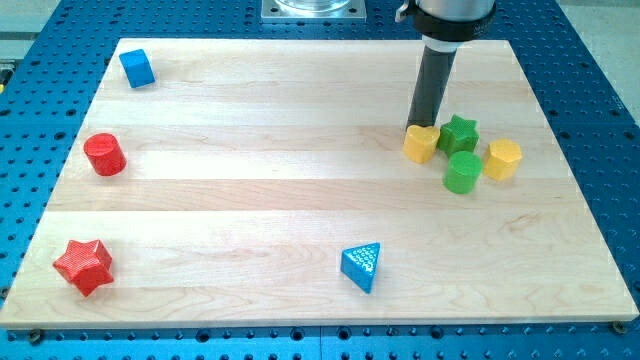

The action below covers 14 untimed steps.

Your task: Place the triangle bottom right to the green circle

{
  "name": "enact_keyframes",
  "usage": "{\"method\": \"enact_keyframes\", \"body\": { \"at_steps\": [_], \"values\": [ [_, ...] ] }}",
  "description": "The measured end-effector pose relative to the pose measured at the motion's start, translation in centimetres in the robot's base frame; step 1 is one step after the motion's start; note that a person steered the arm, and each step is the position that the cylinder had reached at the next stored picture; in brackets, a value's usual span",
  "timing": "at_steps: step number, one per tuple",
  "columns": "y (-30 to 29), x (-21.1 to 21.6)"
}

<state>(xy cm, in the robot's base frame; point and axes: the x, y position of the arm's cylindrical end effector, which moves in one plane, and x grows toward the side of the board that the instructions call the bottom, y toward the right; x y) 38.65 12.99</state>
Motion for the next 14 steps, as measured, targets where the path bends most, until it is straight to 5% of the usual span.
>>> {"method": "enact_keyframes", "body": {
  "at_steps": [3,4,5,7,10,11,13,14],
  "values": [
    [-1.8,0.0],
    [-10.0,2.0],
    [-19.6,7.1],
    [-21.5,23.2],
    [-4.3,21.3],
    [-4.6,21.3],
    [-14.6,22.6],
    [-12.1,21.1]
  ]
}}
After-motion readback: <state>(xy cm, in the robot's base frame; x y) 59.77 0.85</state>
